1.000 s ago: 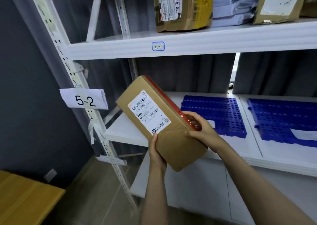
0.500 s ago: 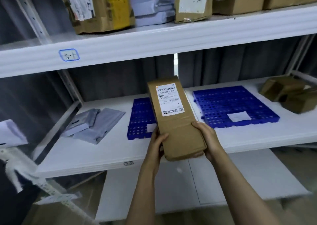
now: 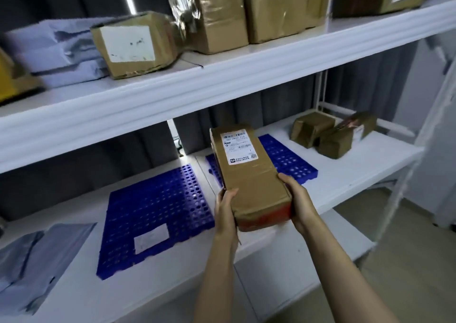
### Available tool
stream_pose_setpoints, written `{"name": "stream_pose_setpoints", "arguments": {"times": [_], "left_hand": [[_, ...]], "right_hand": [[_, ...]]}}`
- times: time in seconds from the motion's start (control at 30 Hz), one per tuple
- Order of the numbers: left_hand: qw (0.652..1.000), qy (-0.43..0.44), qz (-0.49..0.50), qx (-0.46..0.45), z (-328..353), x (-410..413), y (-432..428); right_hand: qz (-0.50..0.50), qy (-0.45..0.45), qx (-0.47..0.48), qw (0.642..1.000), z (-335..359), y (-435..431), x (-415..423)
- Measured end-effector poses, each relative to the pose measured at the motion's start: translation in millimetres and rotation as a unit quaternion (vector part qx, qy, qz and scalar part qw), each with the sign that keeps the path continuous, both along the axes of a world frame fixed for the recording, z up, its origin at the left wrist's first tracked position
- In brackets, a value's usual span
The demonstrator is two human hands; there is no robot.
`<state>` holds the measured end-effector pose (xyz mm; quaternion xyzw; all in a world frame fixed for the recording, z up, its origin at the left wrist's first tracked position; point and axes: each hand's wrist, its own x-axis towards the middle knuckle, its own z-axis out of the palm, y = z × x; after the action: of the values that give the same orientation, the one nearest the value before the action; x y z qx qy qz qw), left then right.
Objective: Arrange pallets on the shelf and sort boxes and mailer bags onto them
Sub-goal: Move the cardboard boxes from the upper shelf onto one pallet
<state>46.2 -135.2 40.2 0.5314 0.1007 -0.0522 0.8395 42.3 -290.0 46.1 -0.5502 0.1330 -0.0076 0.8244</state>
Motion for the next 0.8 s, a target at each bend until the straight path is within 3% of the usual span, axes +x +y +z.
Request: {"name": "stream_pose_setpoints", "arguments": {"times": [0.33,0.6,0.8], "left_hand": [[0.998,0.019,-0.029,0.045,10,101,-115],[0.994,0.035,0.003,0.100,3,152,-155],[0.979,0.049,0.039,0.195,-9,150,-168]], "right_hand": [[-0.069,-0.022,-0.052,0.996,7,-92,77],[-0.033,0.005,-0.091,0.995,-1,-131,139],[-0.010,-0.012,-0.155,0.988,-29,-144,154]]}}
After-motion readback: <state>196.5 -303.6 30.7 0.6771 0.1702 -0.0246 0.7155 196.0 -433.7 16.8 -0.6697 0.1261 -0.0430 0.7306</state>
